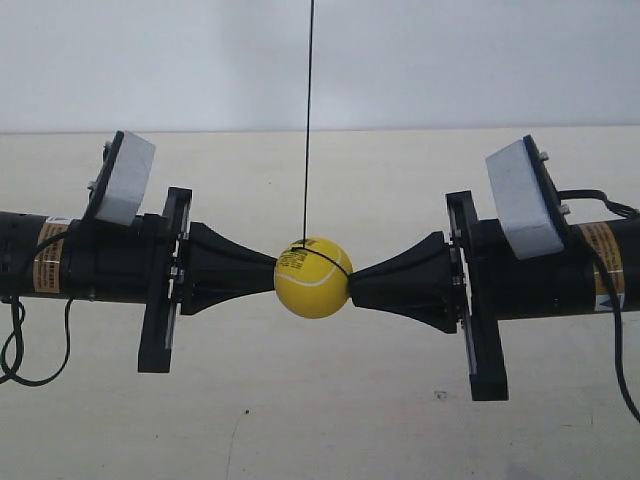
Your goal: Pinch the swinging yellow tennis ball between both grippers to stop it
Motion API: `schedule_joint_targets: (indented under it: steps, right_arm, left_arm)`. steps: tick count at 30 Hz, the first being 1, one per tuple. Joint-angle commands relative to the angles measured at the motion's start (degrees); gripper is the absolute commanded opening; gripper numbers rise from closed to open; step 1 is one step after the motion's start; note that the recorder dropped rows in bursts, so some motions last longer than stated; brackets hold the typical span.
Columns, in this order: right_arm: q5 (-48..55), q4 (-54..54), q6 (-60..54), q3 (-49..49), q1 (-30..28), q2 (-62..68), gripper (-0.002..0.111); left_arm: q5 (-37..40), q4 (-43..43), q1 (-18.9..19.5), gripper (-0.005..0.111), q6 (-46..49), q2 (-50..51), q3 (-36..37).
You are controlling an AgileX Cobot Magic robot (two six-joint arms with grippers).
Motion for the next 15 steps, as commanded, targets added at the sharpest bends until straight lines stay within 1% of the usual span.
schedule_joint_targets:
  steps: [1, 7, 15]
  right_arm:
    - [-0.2, 0.9, -0.5, -0.4, 0.5, -0.1, 0.0]
    - [1.0, 0.9, -0.6, -0.4, 0.5, -0.1, 0.0]
    - [1.7, 0.9, -1.0, -0.4, 0.5, -0.2, 0.0]
  left_arm:
    - [-2.4, 0.7, -0.8, 0.005, 0.3, -0.1, -0.3]
    - [-2.4, 1.5, -0.5, 0.005, 0.3, -0.1, -0.3]
    - [-2.4, 2.5, 1.9, 0.005, -0.7, -0.3, -0.3]
